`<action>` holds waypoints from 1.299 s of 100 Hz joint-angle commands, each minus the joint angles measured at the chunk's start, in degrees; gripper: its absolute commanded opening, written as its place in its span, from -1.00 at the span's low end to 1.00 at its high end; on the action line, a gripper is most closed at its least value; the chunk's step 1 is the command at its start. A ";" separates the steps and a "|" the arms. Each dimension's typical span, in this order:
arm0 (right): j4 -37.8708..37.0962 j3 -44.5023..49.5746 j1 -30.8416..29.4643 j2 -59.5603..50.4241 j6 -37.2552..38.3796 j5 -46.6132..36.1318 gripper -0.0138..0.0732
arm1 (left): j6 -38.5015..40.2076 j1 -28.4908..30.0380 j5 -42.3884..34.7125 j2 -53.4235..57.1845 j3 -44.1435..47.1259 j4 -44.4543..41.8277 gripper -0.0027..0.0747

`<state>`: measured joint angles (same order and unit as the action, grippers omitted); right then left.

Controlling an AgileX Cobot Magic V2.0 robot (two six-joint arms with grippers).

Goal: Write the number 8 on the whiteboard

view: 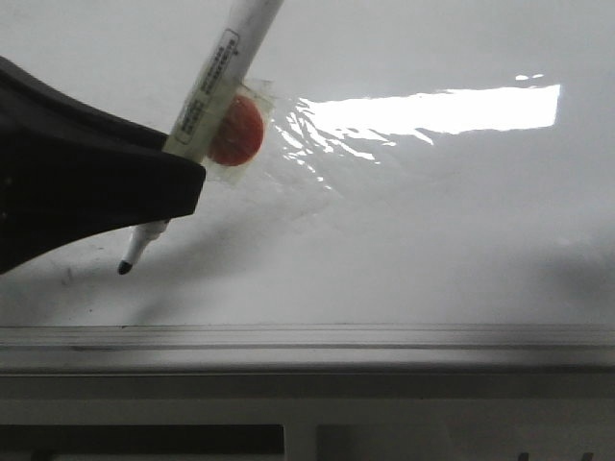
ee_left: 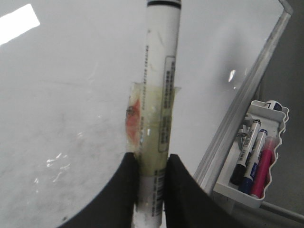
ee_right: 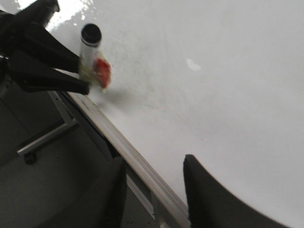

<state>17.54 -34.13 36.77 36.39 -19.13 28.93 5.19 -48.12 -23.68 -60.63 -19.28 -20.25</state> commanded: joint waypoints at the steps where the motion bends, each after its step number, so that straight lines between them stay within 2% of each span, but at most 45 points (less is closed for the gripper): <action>1: 0.98 -3.02 3.19 3.48 -1.02 -6.03 -0.04 | 0.32 -0.39 -5.14 0.96 -2.11 -2.45 -0.98; 17: 0.98 -4.64 9.05 10.44 -1.02 -11.64 -0.04 | 0.32 -0.39 -5.49 0.96 -2.31 -6.86 -0.98; 34: 1.92 -7.16 12.52 16.39 -0.92 -16.43 -0.04 | 0.32 -0.39 -5.49 0.96 -2.31 -7.03 -0.98; 70: 3.29 -14.10 13.21 25.97 -0.92 -14.16 -0.05 | 0.32 -0.39 -5.49 0.96 -2.31 -7.03 -0.98; 77: 3.50 -14.55 13.21 26.97 -0.82 -13.13 -0.16 | 0.32 -0.39 -5.49 0.96 -2.31 -7.03 -0.98; 88: 4.30 -14.55 13.21 26.97 -0.82 -13.23 -0.54 | 0.32 -0.39 -5.49 0.96 -2.31 -7.03 -0.97; 96: 4.30 -14.55 13.21 26.86 -0.82 -13.35 -0.85 | 0.32 -0.39 -5.49 0.96 -2.31 -7.03 -0.80; 113: 4.30 -14.55 13.21 26.86 -0.92 -13.47 -0.84 | 0.32 -0.39 -5.39 1.09 -2.31 -6.51 -0.31; 123: 4.30 -14.55 13.21 26.75 -0.92 -13.47 -0.84 | 0.32 -0.39 -4.65 2.57 -2.31 -5.84 -0.27; 130: 4.30 -14.55 13.11 26.64 -0.36 -13.82 -0.84 | 0.32 -0.39 -0.12 5.10 -2.31 -5.84 -0.27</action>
<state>21.21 -46.62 49.91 64.10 -19.59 18.71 5.09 -48.12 -23.68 -58.86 -19.72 -27.71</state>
